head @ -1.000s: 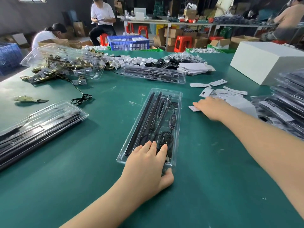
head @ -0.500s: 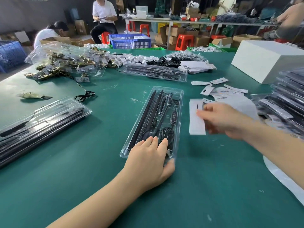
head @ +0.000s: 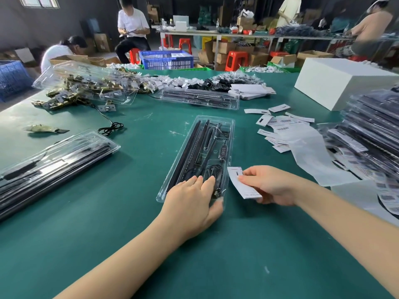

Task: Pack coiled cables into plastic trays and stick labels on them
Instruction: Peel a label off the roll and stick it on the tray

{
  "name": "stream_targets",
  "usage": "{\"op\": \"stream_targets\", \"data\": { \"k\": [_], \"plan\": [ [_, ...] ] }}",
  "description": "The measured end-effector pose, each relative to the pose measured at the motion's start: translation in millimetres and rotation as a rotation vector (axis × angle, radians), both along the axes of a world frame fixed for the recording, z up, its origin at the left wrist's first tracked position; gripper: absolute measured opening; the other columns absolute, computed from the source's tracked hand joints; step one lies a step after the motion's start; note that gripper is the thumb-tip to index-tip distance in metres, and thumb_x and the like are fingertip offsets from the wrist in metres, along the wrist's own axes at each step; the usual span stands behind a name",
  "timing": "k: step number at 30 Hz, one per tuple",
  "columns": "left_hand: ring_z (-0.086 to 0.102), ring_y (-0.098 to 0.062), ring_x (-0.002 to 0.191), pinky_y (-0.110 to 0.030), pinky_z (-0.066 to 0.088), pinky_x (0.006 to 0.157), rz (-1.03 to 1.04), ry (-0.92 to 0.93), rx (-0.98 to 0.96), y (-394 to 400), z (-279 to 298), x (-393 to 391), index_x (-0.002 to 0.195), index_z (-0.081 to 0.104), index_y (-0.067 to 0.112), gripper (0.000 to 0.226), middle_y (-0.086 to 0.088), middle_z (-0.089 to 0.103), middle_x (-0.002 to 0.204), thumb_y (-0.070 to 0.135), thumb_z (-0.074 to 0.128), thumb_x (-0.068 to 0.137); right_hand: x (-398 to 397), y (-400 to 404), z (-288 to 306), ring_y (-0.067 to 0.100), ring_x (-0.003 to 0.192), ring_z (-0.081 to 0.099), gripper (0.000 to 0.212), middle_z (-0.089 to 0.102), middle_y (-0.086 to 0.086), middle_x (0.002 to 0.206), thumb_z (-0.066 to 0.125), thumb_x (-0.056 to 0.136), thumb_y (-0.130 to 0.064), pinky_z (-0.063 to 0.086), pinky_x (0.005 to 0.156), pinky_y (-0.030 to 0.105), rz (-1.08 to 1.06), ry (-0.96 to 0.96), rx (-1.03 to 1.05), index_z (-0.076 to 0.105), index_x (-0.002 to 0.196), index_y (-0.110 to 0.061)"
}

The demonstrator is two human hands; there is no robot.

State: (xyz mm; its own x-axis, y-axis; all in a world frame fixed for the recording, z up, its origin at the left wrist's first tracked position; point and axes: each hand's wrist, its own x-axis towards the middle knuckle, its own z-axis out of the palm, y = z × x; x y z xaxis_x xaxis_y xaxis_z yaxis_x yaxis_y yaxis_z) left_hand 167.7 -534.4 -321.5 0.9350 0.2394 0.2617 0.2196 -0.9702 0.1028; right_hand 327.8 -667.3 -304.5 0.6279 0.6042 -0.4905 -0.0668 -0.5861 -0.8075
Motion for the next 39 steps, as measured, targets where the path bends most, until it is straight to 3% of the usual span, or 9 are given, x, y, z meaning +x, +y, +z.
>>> {"op": "stream_targets", "data": {
  "k": [7, 12, 17, 20, 24, 27, 31, 35, 39],
  "plan": [
    [0.071, -0.022, 0.08, -0.028, 0.056, 0.061, -0.004, -0.021, -0.012, 1, 0, 1, 0.098, 0.071, 0.007, 0.053, -0.006, 0.072, 0.078, 0.044, 0.035, 0.084, 12, 6, 3, 0.009, 0.056, 0.052, 0.01, 0.06, 0.0, 0.069, 0.058, 0.097, -0.023, 0.041, 0.048, 0.018, 0.032, 0.08, -0.008, 0.056, 0.09, -0.016],
    [0.07, -0.023, 0.084, -0.03, 0.056, 0.063, -0.014, -0.001, -0.038, 1, 0, 0, 0.099, 0.07, 0.007, 0.054, -0.006, 0.072, 0.08, 0.044, 0.033, 0.085, 14, 5, 9, 0.009, 0.048, 0.048, 0.011, 0.058, 0.001, 0.06, 0.06, 0.096, -0.02, 0.036, 0.04, 0.016, 0.082, 0.11, -0.074, 0.058, 0.087, -0.014],
    [0.069, -0.022, 0.081, -0.028, 0.053, 0.059, -0.019, 0.006, -0.013, 1, 2, -1, 0.094, 0.069, 0.008, 0.051, -0.005, 0.071, 0.078, 0.043, 0.033, 0.085, 2, 17, 0, 0.002, 0.038, 0.035, 0.01, 0.048, -0.004, 0.05, 0.058, 0.097, -0.017, 0.024, 0.033, 0.012, -0.011, 0.181, 0.11, 0.054, 0.089, -0.012],
    [0.067, -0.021, 0.083, -0.03, 0.048, 0.06, -0.021, 0.008, -0.037, 2, 4, -1, 0.1, 0.067, 0.01, 0.053, -0.001, 0.068, 0.079, 0.045, 0.03, 0.086, -6, 27, -2, 0.001, 0.037, 0.046, 0.006, 0.058, -0.002, 0.058, 0.062, 0.094, -0.015, 0.034, 0.033, 0.012, -0.155, 0.235, 0.187, 0.057, 0.096, -0.011],
    [0.064, -0.018, 0.1, -0.032, 0.05, 0.072, -0.022, -0.002, -0.042, 1, 4, -2, 0.111, 0.062, 0.016, 0.061, 0.001, 0.07, 0.094, 0.049, 0.018, 0.085, -8, 21, 6, 0.009, 0.054, 0.067, 0.004, 0.068, 0.004, 0.068, 0.062, 0.093, -0.006, 0.052, 0.043, 0.017, -0.206, 0.345, 0.249, 0.062, 0.096, -0.008],
    [0.061, -0.016, 0.093, -0.028, 0.039, 0.064, -0.024, -0.033, -0.011, 2, 1, -2, 0.111, 0.059, 0.016, 0.059, 0.004, 0.064, 0.086, 0.049, 0.017, 0.085, -12, 21, 9, 0.009, 0.058, 0.069, 0.006, 0.072, 0.002, 0.068, 0.057, 0.096, -0.008, 0.052, 0.045, 0.017, -0.211, 0.412, 0.26, 0.063, 0.095, -0.01],
    [0.059, -0.015, 0.095, -0.027, 0.032, 0.064, -0.027, -0.036, 0.024, 2, 0, -2, 0.12, 0.055, 0.018, 0.064, 0.006, 0.061, 0.089, 0.051, 0.013, 0.085, -20, 26, 9, 0.005, 0.054, 0.065, 0.017, 0.072, -0.004, 0.07, 0.05, 0.099, -0.013, 0.045, 0.042, 0.014, -0.214, 0.502, 0.282, 0.065, 0.093, -0.016],
    [0.058, -0.014, 0.099, -0.027, 0.039, 0.07, -0.023, -0.006, 0.016, 2, 1, -3, 0.126, 0.051, 0.02, 0.067, 0.006, 0.062, 0.095, 0.053, 0.011, 0.084, -25, 27, 5, 0.003, 0.047, 0.05, 0.016, 0.067, -0.01, 0.07, 0.05, 0.098, -0.021, 0.033, 0.04, 0.014, -0.239, 0.521, 0.294, 0.066, 0.094, -0.022],
    [0.062, -0.017, 0.098, -0.029, 0.047, 0.074, -0.048, 0.017, -0.022, 1, 1, -5, 0.123, 0.057, 0.014, 0.064, 0.002, 0.066, 0.094, 0.051, 0.024, 0.083, -34, 31, -1, 0.003, 0.051, 0.045, 0.02, 0.062, -0.007, 0.075, 0.06, 0.093, -0.015, 0.036, 0.041, 0.012, -0.326, 0.507, 0.323, 0.065, 0.111, -0.021]
  ]
}}
